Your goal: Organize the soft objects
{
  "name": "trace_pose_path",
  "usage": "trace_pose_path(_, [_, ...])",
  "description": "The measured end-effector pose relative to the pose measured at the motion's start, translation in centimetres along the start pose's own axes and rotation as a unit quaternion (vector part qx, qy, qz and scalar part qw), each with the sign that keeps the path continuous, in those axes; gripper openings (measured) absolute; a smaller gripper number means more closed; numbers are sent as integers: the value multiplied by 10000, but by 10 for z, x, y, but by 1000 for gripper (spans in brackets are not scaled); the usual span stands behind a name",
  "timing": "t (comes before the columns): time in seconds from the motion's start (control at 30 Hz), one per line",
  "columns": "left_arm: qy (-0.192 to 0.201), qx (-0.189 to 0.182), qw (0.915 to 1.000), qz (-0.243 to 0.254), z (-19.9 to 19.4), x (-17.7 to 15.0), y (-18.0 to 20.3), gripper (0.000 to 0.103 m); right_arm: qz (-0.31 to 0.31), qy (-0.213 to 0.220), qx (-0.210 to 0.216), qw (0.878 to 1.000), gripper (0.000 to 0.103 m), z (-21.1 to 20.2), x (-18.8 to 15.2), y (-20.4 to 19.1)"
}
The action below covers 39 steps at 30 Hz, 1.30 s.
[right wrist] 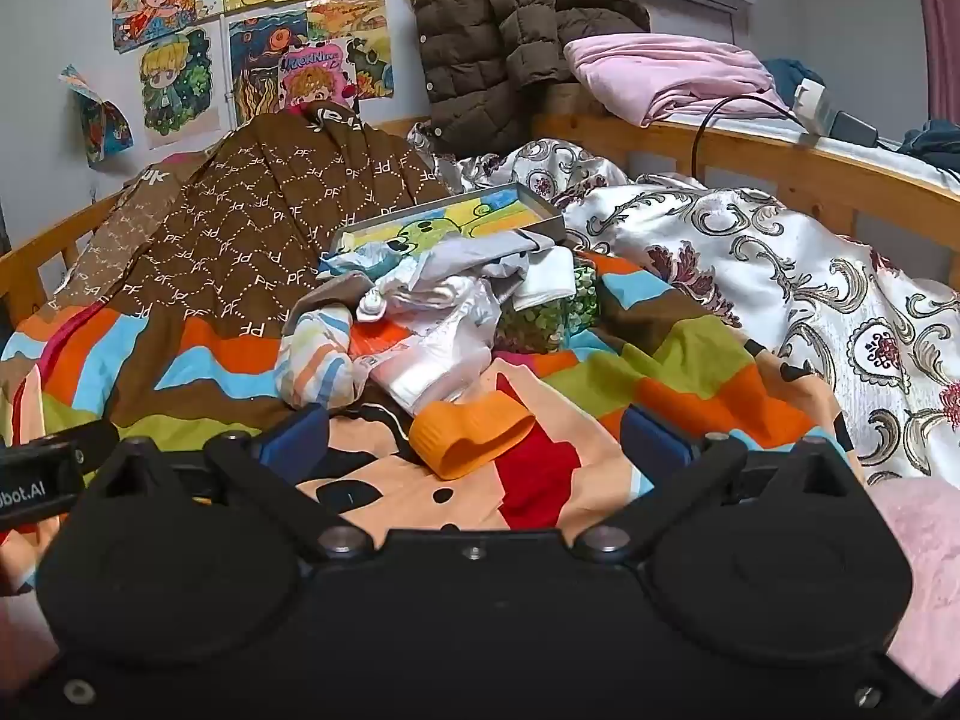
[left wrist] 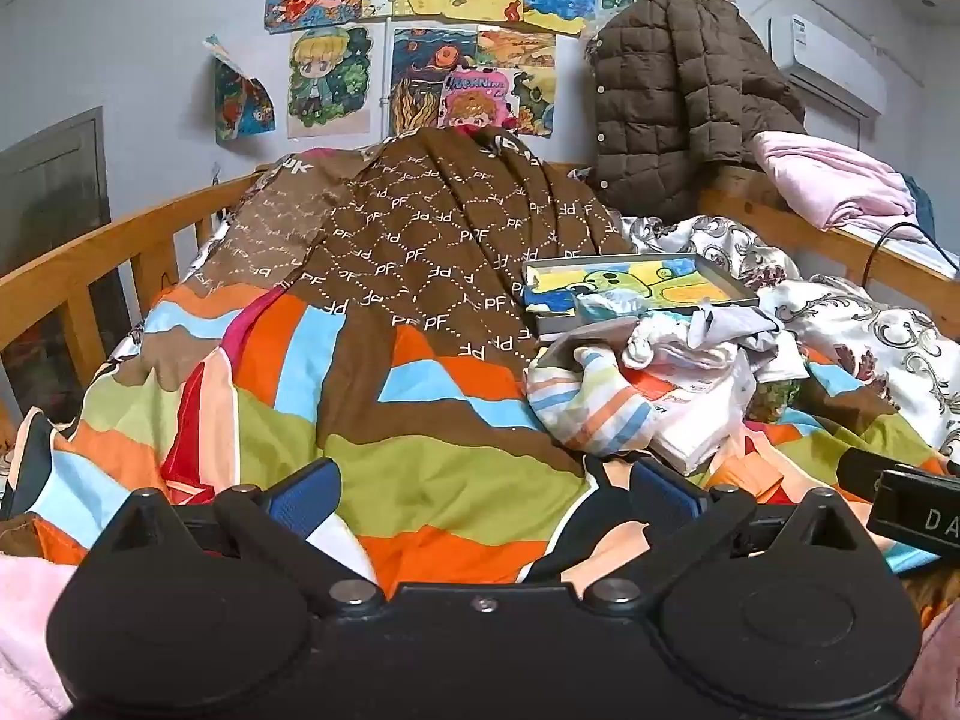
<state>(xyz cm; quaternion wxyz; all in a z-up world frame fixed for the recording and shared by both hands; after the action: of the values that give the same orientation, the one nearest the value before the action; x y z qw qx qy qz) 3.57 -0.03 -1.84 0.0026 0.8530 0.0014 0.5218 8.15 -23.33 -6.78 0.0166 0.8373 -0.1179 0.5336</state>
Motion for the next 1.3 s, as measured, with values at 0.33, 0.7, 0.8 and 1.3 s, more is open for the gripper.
trace_pose_path(0.33, [39,-36,10000,-55,-5,4,0,102,20,67,15,10000,103,-1,0,0])
trace_pose_path(0.7, [36,-55,10000,-51,-2,2,-2,102,18,70,16,10000,103,-2,0,0])
trace_pose_path(0.8, [38,-58,10000,-50,-2,2,-2,102,20,72,15,10000,103,-2,0,0])
trace_pose_path(1.3, [36,-59,10000,-49,-2,1,-2,102,19,72,16,10000,102,-2,0,0])
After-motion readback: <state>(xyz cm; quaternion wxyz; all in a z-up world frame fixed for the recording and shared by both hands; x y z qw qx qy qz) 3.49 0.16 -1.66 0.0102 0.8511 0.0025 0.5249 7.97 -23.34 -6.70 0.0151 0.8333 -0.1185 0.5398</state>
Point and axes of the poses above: each gripper's, at about its wrist camera, not at the fingertips, and z roughly the way its jaws point, y to its right, x to its top, the point moved 4 cm from there along z, roughly the way its jaws point, and after that the axes turned 1 degree about -x, right-handed, at the moved point
